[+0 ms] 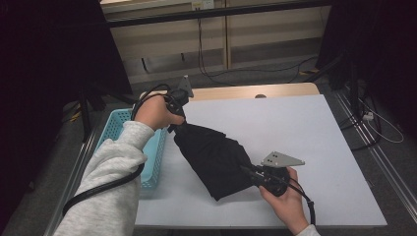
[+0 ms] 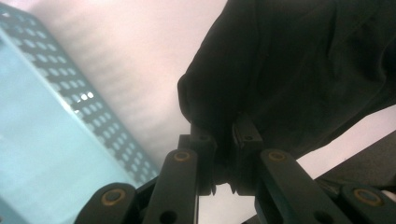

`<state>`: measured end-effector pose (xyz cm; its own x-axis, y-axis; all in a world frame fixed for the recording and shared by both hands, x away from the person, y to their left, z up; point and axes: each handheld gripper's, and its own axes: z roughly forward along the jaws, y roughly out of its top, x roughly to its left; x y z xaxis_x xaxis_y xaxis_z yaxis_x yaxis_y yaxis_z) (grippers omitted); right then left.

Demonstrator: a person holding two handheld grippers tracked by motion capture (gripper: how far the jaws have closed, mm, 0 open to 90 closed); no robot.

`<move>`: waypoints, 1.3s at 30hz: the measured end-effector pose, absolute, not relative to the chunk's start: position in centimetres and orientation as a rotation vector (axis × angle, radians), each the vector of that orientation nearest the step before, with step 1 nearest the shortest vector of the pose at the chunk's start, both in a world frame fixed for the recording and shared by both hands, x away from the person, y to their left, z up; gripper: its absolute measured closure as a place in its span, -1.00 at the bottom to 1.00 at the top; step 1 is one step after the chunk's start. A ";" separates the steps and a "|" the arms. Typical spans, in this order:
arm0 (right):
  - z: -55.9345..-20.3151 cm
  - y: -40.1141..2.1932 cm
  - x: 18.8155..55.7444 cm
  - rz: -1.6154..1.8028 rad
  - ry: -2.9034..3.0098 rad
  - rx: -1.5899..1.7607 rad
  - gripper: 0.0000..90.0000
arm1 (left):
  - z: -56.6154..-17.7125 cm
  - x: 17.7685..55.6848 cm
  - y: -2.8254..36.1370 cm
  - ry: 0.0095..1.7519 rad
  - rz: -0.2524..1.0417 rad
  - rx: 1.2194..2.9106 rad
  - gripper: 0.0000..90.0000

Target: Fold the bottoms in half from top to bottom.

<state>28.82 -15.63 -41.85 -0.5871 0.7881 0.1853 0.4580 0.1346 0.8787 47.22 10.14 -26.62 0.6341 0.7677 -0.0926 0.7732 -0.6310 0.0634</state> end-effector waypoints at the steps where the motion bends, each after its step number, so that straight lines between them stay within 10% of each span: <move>1: -41.8 -15.5 28.9 1.446 2.096 1.210 0.81 | -26.5 47.4 10.3 1.302 -0.088 2.752 0.82; 39: -40.3 -12.0 30.4 1.542 2.062 1.133 0.81 | -20.6 47.9 11.7 1.323 0.067 2.791 0.83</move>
